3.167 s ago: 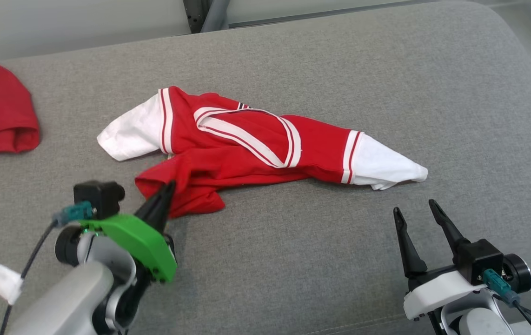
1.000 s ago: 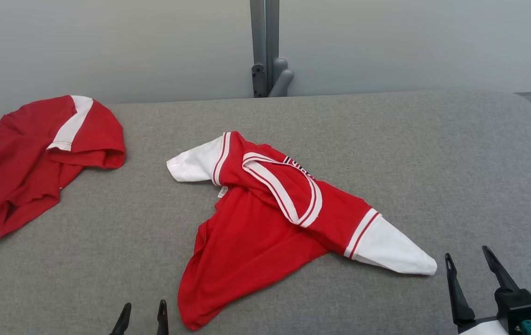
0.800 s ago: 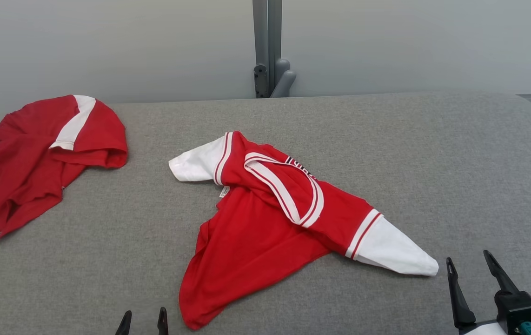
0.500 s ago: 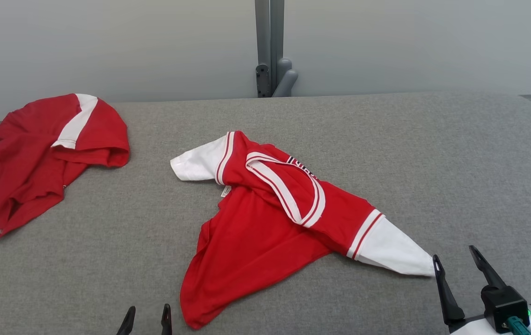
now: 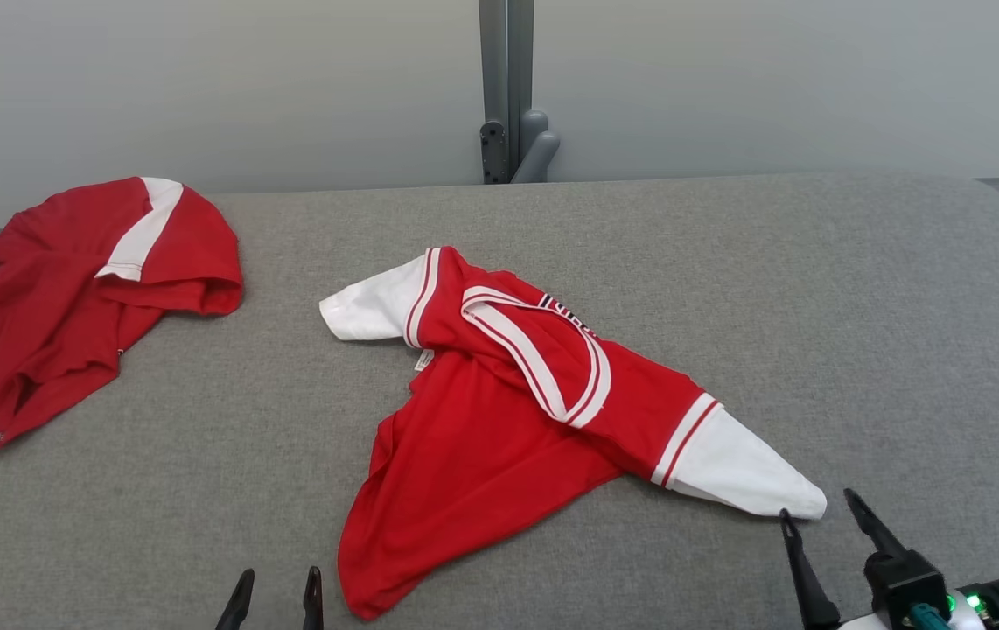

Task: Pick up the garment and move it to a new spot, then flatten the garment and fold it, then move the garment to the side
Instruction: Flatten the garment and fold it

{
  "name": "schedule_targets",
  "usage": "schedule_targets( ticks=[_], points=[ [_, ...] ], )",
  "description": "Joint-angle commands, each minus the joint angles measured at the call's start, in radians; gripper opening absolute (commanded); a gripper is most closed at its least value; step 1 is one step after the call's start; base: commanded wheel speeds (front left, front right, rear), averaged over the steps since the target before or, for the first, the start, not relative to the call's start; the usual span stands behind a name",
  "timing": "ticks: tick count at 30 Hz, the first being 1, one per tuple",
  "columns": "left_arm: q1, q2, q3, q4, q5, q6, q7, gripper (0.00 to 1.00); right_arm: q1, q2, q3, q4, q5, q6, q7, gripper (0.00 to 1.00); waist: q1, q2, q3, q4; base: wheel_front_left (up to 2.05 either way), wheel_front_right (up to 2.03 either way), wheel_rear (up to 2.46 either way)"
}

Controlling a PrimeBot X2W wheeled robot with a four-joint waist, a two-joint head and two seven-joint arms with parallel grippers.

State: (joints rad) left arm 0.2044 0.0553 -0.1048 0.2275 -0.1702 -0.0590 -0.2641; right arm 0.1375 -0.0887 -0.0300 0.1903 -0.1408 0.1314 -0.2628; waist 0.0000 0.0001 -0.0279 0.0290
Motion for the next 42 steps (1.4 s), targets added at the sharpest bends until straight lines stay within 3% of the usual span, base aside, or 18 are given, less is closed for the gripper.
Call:
schedule_targets(
  ticks=[1, 10, 21, 25, 26, 27, 28, 29, 30, 33, 37, 39, 42],
  points=[
    [0.010, -0.001, 0.002, 0.005, 0.006, -0.006, 0.000, 1.00, -0.010, 0.000, 0.015, 0.011, -0.009, -0.001, -0.003, 1.00, 0.0000, -0.0001, 0.002, -0.002, 0.00, 0.00, 0.00],
    [-0.075, -0.004, -0.067, 0.162, -0.033, -0.033, 0.000, 1.00, -0.187, -0.050, 0.133, 0.265, -0.144, -0.001, -0.003, 1.00, 0.0000, -0.0001, 0.047, -0.012, 0.00, 0.00, 0.00],
    [-0.222, -0.003, -0.163, 0.344, -0.130, -0.054, 0.001, 1.00, -0.387, -0.054, 0.133, 0.551, -0.238, -0.001, -0.003, 1.00, 0.0000, -0.0001, 0.115, 0.012, 0.00, 0.00, 0.00],
    [-0.254, -0.003, -0.184, 0.420, -0.165, -0.060, 0.013, 1.00, -0.425, -0.050, 0.115, 0.628, -0.237, -0.002, 0.001, 0.80, 0.0000, -0.0001, 0.123, 0.014, 0.00, 0.00, 0.00],
    [-0.259, -0.004, -0.191, 0.433, -0.174, -0.062, 0.013, 1.00, -0.430, -0.050, 0.111, 0.644, -0.230, -0.002, 0.001, 0.64, 0.0000, -0.0001, 0.125, 0.014, 0.00, 0.00, 0.00],
    [-0.259, -0.004, -0.191, 0.433, -0.174, -0.062, 0.013, 1.00, -0.430, -0.050, 0.111, 0.644, -0.230, -0.002, 0.001, 0.64, 0.0000, -0.0001, 0.125, 0.014, 0.00, 0.00, 0.00],
    [-0.264, -0.004, -0.197, 0.443, -0.183, -0.063, 0.013, 0.67, -0.437, -0.050, 0.112, 0.656, -0.227, -0.002, 0.004, 0.41, 0.0000, -0.0001, 0.127, 0.014, 0.00, 0.00, 0.00],
    [-0.269, -0.004, -0.204, 0.454, -0.191, -0.064, 0.017, 0.25, -0.443, -0.050, 0.111, 0.666, -0.220, -0.002, 0.005, 0.00, 0.0000, -0.0001, 0.128, 0.013, 0.00, 0.00, 0.00],
    [-0.271, -0.004, -0.215, 0.464, -0.195, -0.067, 0.025, 0.00, -0.444, -0.050, 0.111, 0.675, -0.210, -0.002, 0.005, 0.00, 0.0000, -0.0001, 0.126, 0.012, 0.00, 0.00, 0.00],
    [-0.264, -0.007, -0.247, 0.473, -0.240, -0.073, 0.043, 0.00, -0.447, -0.042, 0.106, 0.681, -0.169, -0.002, 0.005, 0.00, 0.0000, -0.0001, 0.120, 0.010, 0.00, 0.00, 0.00],
    [-0.268, 0.018, -0.296, 0.378, -0.382, -0.073, 0.072, 0.00, -0.452, -0.031, 0.103, 0.680, -0.034, -0.002, 0.002, 0.00, 0.0000, -0.0001, 0.108, 0.005, 0.00, 0.00, 0.00],
    [-0.273, 0.056, -0.318, 0.294, -0.445, -0.073, 0.099, 0.00, -0.455, -0.018, 0.111, 0.654, 0.095, -0.002, 0.000, 0.00, 0.0000, -0.0001, 0.102, 0.005, 0.00, 0.00, 0.00],
    [-0.267, 0.124, -0.333, 0.128, -0.531, -0.072, 0.150, 0.00, -0.448, 0.004, 0.185, 0.525, 0.424, -0.001, 0.083, 0.00, 0.0000, -0.0001, 0.095, -0.004, 0.00, 0.00, 0.00]
  ],
)
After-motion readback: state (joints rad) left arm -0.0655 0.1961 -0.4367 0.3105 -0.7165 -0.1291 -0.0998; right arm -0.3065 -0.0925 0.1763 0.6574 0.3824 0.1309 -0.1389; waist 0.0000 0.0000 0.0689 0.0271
